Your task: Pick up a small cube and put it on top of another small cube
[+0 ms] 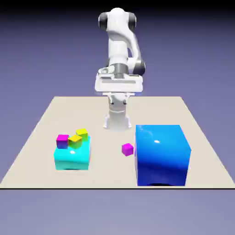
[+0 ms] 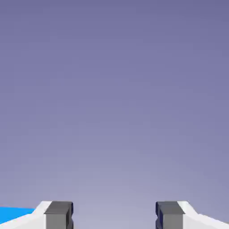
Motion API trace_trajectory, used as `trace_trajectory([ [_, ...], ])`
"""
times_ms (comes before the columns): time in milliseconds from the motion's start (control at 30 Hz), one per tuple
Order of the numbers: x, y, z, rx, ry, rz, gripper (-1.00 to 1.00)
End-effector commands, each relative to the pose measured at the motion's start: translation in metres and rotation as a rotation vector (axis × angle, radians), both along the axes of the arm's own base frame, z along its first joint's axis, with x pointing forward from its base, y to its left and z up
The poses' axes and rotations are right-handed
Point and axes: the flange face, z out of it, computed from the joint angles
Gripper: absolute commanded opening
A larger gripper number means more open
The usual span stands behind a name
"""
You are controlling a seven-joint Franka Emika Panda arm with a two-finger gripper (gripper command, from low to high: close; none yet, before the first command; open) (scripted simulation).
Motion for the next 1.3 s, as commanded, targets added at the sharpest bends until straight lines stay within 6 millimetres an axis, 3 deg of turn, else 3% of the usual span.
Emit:
trace_trajectory([
  [0, 0.001, -0.003, -0.001, -0.005, 0.012, 0.026, 0.0],
  [267, 0.008, -0.022, -0.022, -0.034, 0.107, 0.258, 0.0],
  [533, 0.016, -0.035, -0.057, -0.043, 0.187, 0.521, 0.0],
  [933, 0.021, -0.041, -0.131, -0.018, 0.255, 0.953, 0.0],
  [1267, 0.012, -0.04, -0.199, 0.038, 0.245, 1.314, 0.0],
])
